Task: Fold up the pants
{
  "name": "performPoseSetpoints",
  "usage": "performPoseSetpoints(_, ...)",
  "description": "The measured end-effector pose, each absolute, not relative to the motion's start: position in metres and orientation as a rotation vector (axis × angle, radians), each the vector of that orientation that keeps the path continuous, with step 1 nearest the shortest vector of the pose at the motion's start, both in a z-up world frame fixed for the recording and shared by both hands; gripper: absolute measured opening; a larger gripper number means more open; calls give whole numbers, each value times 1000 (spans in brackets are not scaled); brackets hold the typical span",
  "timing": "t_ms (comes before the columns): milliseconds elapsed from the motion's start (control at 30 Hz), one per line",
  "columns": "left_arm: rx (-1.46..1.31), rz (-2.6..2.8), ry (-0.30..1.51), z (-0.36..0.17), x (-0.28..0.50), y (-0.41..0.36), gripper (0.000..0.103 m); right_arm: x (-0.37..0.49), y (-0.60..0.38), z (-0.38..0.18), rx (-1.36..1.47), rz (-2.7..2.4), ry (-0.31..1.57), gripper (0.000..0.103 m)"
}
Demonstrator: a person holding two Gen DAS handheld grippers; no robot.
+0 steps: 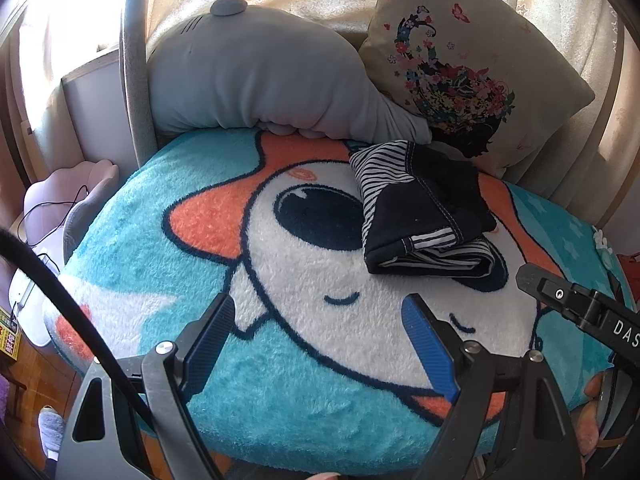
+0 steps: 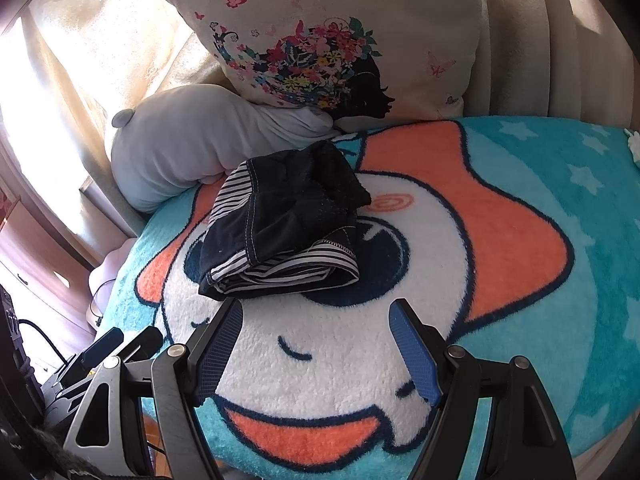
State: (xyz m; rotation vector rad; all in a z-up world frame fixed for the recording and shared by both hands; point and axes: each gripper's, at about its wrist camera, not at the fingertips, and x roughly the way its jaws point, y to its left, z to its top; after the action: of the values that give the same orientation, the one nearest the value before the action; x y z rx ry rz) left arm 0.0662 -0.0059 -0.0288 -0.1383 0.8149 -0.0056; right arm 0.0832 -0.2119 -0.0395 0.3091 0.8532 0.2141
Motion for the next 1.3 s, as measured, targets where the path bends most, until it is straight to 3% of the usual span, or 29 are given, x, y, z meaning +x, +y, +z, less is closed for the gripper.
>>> performPoseSetpoints(1300,-124,5,823,-44,76,-8,85,88,-220,-42,324,194,849,79)
